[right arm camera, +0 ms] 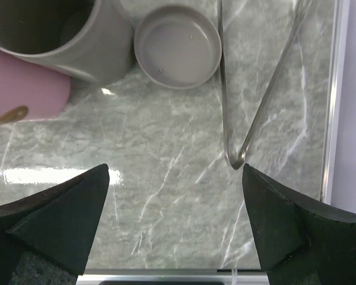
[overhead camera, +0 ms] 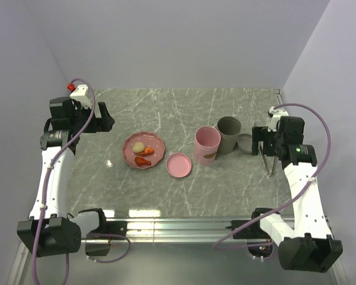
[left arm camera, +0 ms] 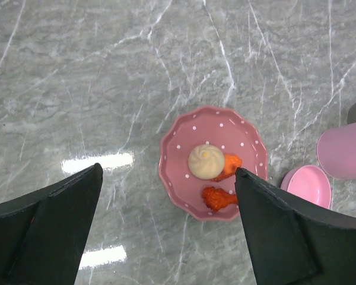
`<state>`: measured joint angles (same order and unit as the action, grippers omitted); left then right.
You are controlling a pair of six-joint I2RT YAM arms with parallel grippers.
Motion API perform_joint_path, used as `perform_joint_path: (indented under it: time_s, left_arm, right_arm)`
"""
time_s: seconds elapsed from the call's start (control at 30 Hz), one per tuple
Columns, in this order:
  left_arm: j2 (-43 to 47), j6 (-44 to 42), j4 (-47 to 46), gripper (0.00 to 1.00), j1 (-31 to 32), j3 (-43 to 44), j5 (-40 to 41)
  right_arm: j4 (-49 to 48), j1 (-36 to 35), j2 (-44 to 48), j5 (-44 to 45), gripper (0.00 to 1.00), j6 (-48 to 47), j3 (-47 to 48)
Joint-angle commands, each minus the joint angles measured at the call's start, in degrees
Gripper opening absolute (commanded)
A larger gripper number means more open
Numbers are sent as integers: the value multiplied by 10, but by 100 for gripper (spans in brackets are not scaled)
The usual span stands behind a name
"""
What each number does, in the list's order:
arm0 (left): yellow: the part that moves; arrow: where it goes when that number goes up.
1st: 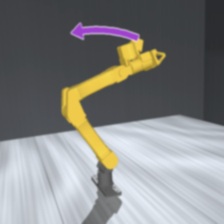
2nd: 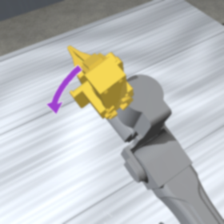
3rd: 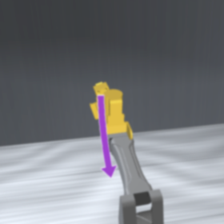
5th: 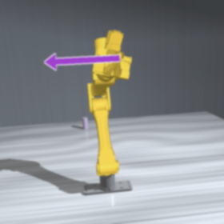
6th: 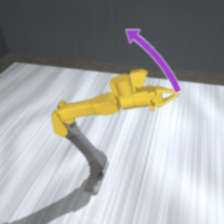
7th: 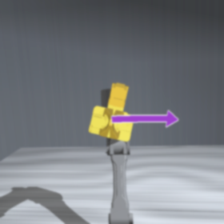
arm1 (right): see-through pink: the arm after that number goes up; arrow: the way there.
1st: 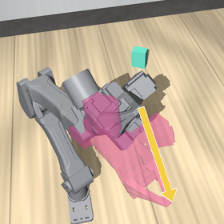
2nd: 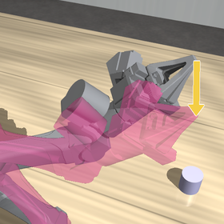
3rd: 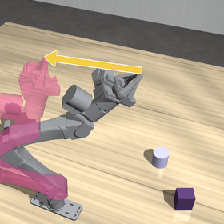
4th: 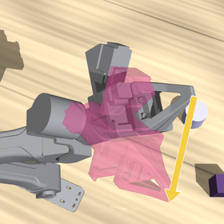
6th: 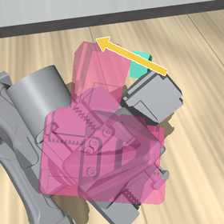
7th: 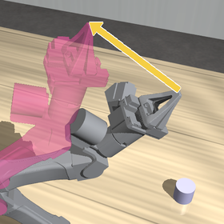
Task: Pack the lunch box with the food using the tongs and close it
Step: Grab the clamp with the right arm
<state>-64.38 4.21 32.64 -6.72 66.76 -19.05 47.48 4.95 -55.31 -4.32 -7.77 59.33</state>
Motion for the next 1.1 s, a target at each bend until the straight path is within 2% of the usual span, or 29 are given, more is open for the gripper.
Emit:
perform_joint_path:
  time_s: [0.0, 0.3, 0.47, 0.77, 1.07]
  left_arm:
    - [7, 12, -34, 100, 0, 3, -11]
    - [-7, 34, -27, 99, 0, 43, -69]
    - [-19, 38, -18, 99, 0, 74, -92]
    - [-23, 43, -37, 99, -1, 77, -122]
    - [-42, 46, -53, 99, 0, 72, -152]
  right_arm:
    - [26, 28, -25, -19, 100, -3, 23]
    - [39, 110, -130, -19, 100, -34, 24]
    - [21, 124, -210, -20, 100, -33, 23]
    - [-5, 142, -349, -10, 100, -37, 62]
    - [-45, 157, -415, 3, 98, -44, 62]
